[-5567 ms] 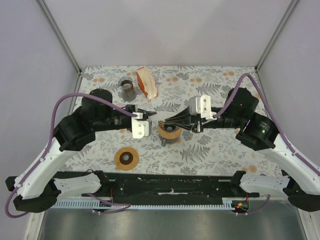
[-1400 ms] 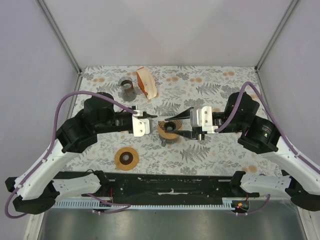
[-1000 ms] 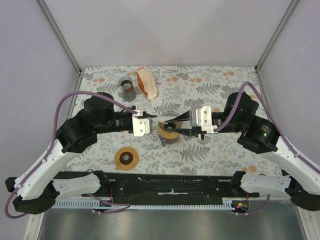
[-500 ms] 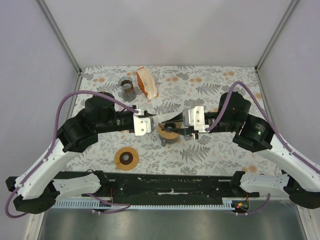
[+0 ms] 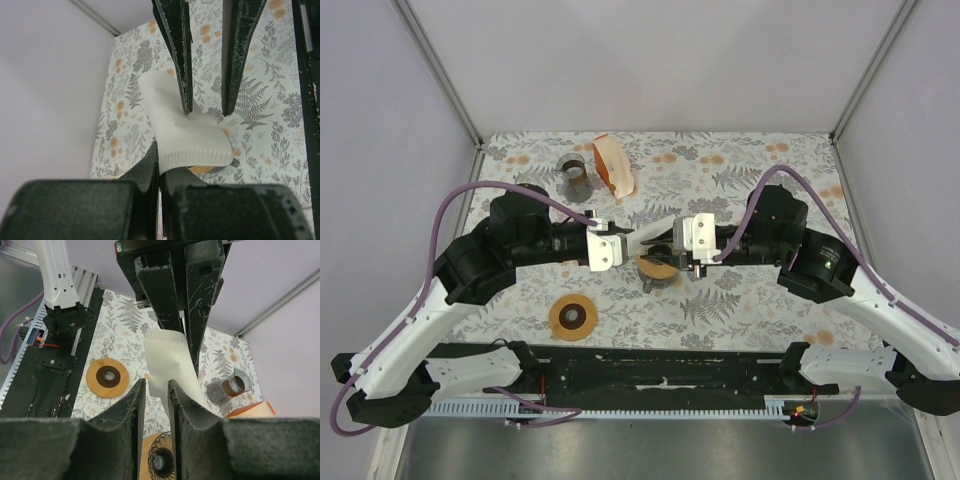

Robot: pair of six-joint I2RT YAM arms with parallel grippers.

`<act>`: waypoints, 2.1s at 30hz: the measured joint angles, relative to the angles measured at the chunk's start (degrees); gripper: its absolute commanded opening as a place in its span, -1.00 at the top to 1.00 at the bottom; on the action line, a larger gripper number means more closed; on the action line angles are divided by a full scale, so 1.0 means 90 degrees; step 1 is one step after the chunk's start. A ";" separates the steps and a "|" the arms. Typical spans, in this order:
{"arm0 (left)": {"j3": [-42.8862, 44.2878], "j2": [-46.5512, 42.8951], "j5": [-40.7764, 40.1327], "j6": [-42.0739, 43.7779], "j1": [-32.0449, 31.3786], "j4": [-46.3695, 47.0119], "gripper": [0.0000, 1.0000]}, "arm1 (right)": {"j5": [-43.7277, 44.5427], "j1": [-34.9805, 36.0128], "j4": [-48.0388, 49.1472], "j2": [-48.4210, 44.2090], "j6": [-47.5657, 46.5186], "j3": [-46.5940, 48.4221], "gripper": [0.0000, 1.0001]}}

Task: Place the coffee filter in the dripper
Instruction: Pick up the coffee filter from the coffee filter holder.

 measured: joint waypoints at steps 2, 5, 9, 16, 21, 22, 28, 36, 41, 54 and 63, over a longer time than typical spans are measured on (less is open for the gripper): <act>0.0000 0.0000 0.0000 0.0000 0.0000 0.0000 0.96 | 0.0039 0.0002 -0.0002 0.0000 -0.0019 -0.0029 0.36; 0.0000 -0.0002 0.0000 0.0002 0.0000 0.0000 0.96 | 0.0124 0.0012 -0.0002 -0.0002 -0.0066 -0.0078 0.35; 0.0000 -0.0005 0.0005 0.0090 0.0000 -0.0012 0.96 | 0.0274 0.0012 -0.0007 -0.0019 -0.0102 -0.0172 0.35; 0.0000 -0.0012 0.0019 0.0262 0.0000 -0.0107 0.96 | 0.0444 0.0012 -0.0007 -0.0044 -0.0165 -0.0221 0.37; 0.0000 -0.0022 0.0027 0.0333 -0.0005 -0.0170 0.96 | 0.0478 0.0010 -0.0005 -0.0075 -0.0170 -0.0226 0.39; 0.0000 -0.0022 0.0027 0.0347 -0.0005 -0.0177 0.96 | 0.0491 0.0010 -0.0002 -0.0087 -0.0172 -0.0233 0.36; 0.0000 -0.0041 -0.0015 0.0355 -0.0005 -0.0182 0.96 | 0.0563 -0.0119 0.0027 -0.0369 -0.0085 -0.0398 -0.10; -0.0991 -0.0663 -0.1027 0.1207 -0.0068 0.1231 0.96 | 0.0070 -0.2120 0.0758 -0.0675 0.1700 -0.0483 -0.96; -0.2749 -0.1571 -0.1600 0.3497 -0.0187 0.3009 0.96 | -0.0702 -0.3041 0.1576 -0.0376 0.3619 -0.0549 -0.96; -0.4367 -0.1756 -0.1882 0.7271 -0.0255 0.6122 0.96 | -0.1491 -0.3194 0.2999 0.0651 0.6968 -0.0782 -0.96; -0.4376 -0.1591 -0.2004 0.7567 -0.0342 0.6683 0.96 | -0.2142 -0.2817 0.3490 0.0986 0.7278 -0.0777 0.15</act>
